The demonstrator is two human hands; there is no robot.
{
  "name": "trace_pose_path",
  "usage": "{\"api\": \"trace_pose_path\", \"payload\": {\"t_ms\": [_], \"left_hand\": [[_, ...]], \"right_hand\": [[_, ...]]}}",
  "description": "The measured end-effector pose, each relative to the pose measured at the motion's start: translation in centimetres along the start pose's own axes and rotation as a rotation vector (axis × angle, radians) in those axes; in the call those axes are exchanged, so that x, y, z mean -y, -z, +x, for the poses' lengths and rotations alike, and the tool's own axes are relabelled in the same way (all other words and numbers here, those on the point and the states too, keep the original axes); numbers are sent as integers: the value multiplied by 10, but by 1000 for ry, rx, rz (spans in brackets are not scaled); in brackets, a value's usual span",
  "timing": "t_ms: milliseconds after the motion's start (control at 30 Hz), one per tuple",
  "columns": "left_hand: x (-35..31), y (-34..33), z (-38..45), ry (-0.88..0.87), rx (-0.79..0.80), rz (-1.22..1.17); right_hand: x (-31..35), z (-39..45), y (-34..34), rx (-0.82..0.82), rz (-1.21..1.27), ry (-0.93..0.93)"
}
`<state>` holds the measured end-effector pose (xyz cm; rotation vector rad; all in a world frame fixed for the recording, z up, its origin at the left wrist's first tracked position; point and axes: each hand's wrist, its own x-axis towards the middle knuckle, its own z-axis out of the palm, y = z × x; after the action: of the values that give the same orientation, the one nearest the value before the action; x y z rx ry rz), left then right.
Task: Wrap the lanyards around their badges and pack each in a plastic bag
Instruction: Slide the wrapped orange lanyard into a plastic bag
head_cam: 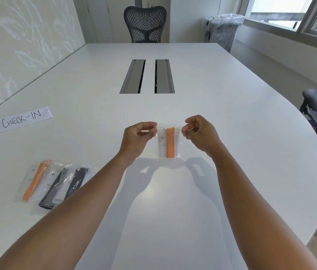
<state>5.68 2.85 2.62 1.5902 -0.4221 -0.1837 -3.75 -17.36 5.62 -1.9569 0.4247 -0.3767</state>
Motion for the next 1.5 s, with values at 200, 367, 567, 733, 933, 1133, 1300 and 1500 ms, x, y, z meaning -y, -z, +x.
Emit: {"api": "trace_pose_path", "payload": {"t_ms": [200, 367, 567, 733, 933, 1133, 1300, 1500], "left_hand": [[0, -2, 0, -33, -3, 44], [-1, -6, 0, -30, 28, 74], [-2, -3, 2, -11, 107, 86], [-1, -4, 3, -16, 87, 98], [-3, -3, 3, -46, 52, 153], [-3, -9, 3, -49, 56, 186], [-3, -6, 2, -73, 77, 206], [-7, -9, 0, -102, 131, 175]], "right_hand": [[-5, 0, -7, -39, -47, 71], [-3, -3, -12, -9, -70, 110], [0, -1, -9, 83, -41, 92], [-1, 1, -10, 39, -30, 98], [-1, 3, -4, 19, -42, 99], [-3, 3, -7, 32, -55, 123], [-4, 2, -6, 61, -32, 108], [1, 1, -4, 143, -55, 129]]}}
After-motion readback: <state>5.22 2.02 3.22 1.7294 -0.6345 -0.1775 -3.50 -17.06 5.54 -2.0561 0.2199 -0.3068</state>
